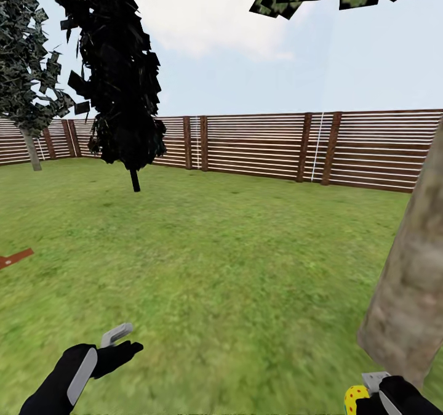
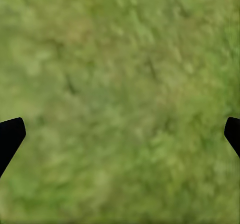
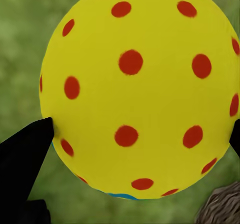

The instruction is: Take the three Easter eggs out of the wicker basket on the lawn in the garden, then place them on the lawn next to a single tree (choose any tree) so that all three eggs are next to the same tree and none are left in the basket.

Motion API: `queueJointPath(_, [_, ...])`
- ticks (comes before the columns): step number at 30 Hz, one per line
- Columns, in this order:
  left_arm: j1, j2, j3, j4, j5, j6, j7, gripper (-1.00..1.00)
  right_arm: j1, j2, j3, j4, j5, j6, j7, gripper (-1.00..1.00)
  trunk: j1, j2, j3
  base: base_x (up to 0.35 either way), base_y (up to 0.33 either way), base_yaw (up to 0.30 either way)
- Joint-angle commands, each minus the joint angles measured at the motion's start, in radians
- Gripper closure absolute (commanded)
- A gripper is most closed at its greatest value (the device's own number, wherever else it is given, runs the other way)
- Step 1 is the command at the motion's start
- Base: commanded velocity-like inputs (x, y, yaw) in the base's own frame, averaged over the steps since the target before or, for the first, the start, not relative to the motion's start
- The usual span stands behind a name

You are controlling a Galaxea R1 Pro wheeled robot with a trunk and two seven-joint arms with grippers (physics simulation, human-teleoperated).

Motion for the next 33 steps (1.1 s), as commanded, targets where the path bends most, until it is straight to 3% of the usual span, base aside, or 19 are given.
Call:
queueJointPath(1, [-0.001,0.000,0.003,-0.001,-0.002,0.005,-0.005,-1.00,-0.001,-0.001,0.003,-0.001,0.005,0.004,0.005,1.00,0.004,-0.008,-0.004,0.000,0.000,0.000])
queueJointPath(33, [-0.001,-0.002,0.002,-0.001,-0.003,0.005,-0.005,-1.00,-0.001,0.000,0.004,-0.001,0.003,0.004,0.004,1.00,0.126,-0.232,-0.105,0.000,0.000,0.000])
